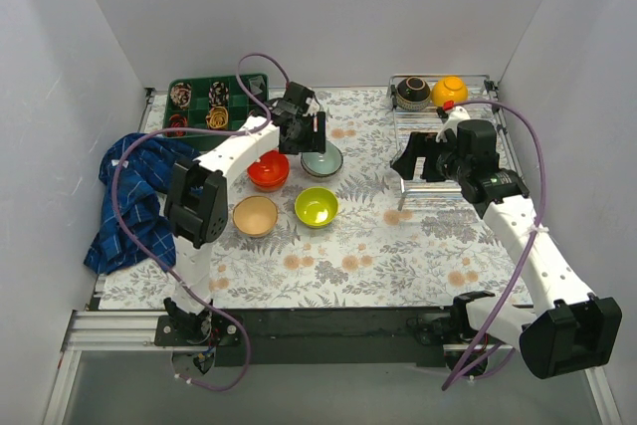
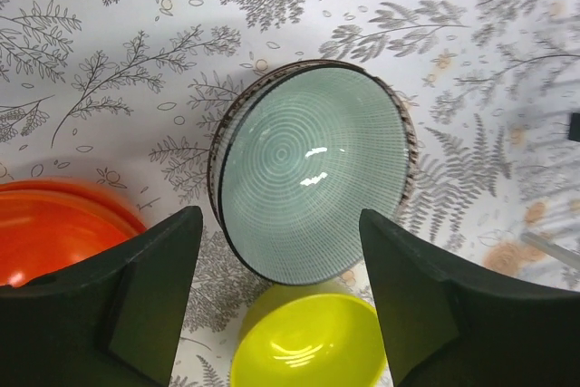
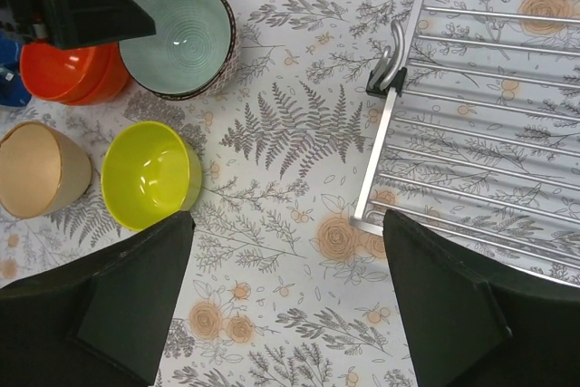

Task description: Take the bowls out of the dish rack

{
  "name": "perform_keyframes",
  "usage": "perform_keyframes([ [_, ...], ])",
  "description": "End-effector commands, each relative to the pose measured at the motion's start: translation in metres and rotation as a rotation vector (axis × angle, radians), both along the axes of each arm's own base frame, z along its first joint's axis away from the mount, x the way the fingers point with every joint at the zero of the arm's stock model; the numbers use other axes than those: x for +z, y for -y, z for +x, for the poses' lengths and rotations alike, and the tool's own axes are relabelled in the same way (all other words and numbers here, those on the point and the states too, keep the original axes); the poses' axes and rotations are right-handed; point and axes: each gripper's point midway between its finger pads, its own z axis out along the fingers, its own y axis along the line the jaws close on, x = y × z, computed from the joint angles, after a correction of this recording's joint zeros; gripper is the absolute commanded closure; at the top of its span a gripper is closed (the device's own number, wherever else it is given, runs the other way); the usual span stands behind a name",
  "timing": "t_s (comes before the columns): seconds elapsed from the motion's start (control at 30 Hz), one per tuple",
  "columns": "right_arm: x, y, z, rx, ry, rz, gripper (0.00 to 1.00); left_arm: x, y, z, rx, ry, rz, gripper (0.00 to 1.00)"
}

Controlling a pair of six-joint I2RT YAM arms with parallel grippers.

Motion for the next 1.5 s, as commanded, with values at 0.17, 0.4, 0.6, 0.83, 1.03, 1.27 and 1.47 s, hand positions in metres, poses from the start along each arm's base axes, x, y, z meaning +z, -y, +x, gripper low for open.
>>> perform_keyframes([
  [0.17, 0.030, 0.024, 0.031, -0.103, 0.069, -0.039, 0.01, 0.118, 0.003, -0.011, 0.018, 0.118, -0.378, 0.30],
  [0.4, 0.027, 0.048, 0.083, -0.212, -0.005, 0.135, 0.01, 0.148, -0.016, -0.045, 0.017, 0.217, -0.437, 0.21],
  [0.6, 0.025, 0.076, 0.148, -0.381, 0.001, 0.286, 0.01, 0.132, -0.047, -0.090, 0.045, 0.228, -0.388, 0.10],
  [0.83, 0.010, 0.094, 0.219, -0.476, 0.022, 0.419, 0.02, 0.139, -0.079, -0.130, 0.106, 0.292, -0.383, 0.02],
  [1.03, -0.010, 0.096, 0.269, -0.483, 0.026, 0.485, 0.01, 0.140, -0.093, -0.144, 0.162, 0.305, -0.383, 0.02],
  [1.27, -0.037, 0.098, 0.310, -0.502, 0.035, 0.538, 0.02, 0.142, -0.096, -0.146, 0.188, 0.292, -0.381, 0.02],
  [1.47, -0.065, 0.089, 0.331, -0.451, 0.021, 0.588, 0.01, 0.140, -0.099, -0.150, 0.212, 0.269, -0.381, 0.02],
])
